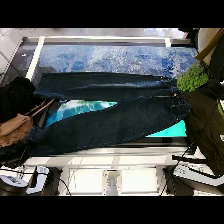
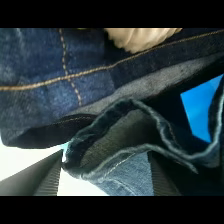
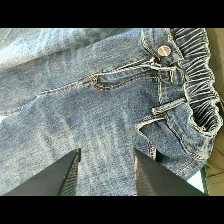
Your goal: Fold the clothes and pants, and hang the long-sleeved shirts on hangers.
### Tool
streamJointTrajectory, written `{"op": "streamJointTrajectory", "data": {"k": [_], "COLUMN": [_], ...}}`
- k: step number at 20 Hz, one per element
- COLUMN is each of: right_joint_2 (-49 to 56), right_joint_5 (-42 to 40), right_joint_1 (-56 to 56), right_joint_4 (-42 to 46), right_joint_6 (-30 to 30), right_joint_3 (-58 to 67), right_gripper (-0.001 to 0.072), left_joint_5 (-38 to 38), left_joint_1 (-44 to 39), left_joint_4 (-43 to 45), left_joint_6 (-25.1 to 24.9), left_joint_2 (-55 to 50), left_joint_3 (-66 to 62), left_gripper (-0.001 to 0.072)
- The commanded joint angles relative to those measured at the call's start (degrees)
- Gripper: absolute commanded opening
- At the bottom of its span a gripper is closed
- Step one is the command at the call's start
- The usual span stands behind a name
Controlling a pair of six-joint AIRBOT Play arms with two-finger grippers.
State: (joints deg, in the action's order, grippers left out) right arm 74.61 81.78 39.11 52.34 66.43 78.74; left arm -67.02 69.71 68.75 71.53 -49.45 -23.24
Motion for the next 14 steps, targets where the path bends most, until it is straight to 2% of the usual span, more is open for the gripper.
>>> {"op": "streamJointTrajectory", "data": {"k": [1,2,5,6,7,9,11,14], "right_joint_2": [-0.04,-0.04,-0.04,-0.04,-0.04,-0.04,-0.70,-3.10], "right_joint_5": [-0.35,-0.39,-0.33,-0.33,-0.37,-0.50,-0.87,-0.68], "right_joint_1": [0.02,0.00,0.00,0.02,0.02,0.02,0.66,2.89], "right_joint_4": [-0.07,-0.09,-0.07,-0.07,-0.07,-0.07,0.83,6.60], "right_joint_6": [0.09,0.11,0.37,0.37,0.37,0.35,0.11,-0.15], "right_joint_3": [-0.02,-0.02,-0.02,-0.02,-0.02,0.00,0.00,-0.09], "right_gripper": [0.0371,0.0371,0.0371,0.0371,0.0371,0.0371,0.0371,0.0371], "left_joint_5": [1.29,1.25,0.33,-0.09,-0.02,-0.09,-0.17,-0.94], "left_joint_1": [-0.02,-0.04,-0.85,-1.31,-1.81,-2.12,-2.12,-2.14], "left_joint_4": [-1.90,-2.69,-3.30,-3.32,-3.32,-4.50,-9.27,-15.28], "left_joint_6": [0.00,0.00,0.00,-0.02,-0.04,-0.02,-0.02,0.00], "left_joint_2": [-0.72,-1.44,-3.41,-3.41,-3.21,-2.62,-2.14,-2.16], "left_joint_3": [0.17,0.20,0.15,0.13,-0.02,-1.31,-4.37,-10.93], "left_gripper": [0.0537,0.0537,0.0453,0.0256,0.0004,0.0013,0.0012,0.0011]}}
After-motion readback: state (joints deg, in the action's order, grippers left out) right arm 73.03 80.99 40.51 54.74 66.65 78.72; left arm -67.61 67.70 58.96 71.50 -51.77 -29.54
